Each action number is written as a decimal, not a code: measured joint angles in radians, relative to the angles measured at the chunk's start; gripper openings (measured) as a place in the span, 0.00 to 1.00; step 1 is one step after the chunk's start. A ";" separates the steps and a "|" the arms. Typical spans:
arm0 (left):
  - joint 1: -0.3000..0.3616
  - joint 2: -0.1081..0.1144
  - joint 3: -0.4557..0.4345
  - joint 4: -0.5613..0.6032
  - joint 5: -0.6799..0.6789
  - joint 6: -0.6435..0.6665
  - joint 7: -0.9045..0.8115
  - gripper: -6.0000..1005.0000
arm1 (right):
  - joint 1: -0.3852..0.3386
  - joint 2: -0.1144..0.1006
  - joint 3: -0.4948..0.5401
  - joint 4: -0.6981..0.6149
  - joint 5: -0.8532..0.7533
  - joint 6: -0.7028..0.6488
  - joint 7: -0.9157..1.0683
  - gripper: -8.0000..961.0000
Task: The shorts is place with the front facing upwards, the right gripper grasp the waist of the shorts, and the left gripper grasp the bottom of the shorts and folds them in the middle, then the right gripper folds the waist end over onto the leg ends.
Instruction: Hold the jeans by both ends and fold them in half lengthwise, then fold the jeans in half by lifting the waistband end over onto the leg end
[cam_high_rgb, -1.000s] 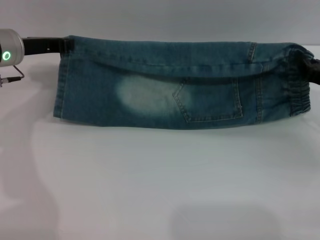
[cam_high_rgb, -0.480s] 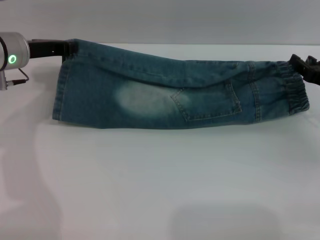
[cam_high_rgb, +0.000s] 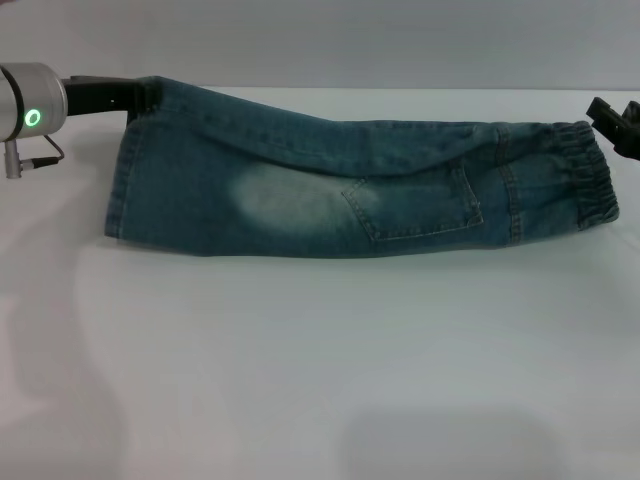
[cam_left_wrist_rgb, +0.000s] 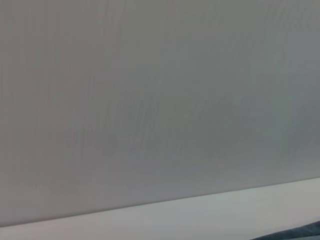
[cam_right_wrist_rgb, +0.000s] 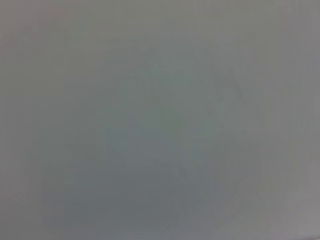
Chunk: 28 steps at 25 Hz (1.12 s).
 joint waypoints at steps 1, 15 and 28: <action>-0.002 -0.001 0.000 0.000 -0.001 -0.004 0.001 0.03 | 0.000 0.000 0.000 0.002 0.002 -0.003 -0.004 0.57; -0.005 -0.005 0.011 -0.025 -0.031 -0.148 0.000 0.17 | 0.005 0.000 -0.003 0.013 0.003 -0.006 -0.013 0.57; 0.009 -0.005 0.014 -0.027 -0.121 -0.186 0.078 0.64 | 0.020 0.000 -0.021 0.029 -0.007 -0.072 -0.029 0.57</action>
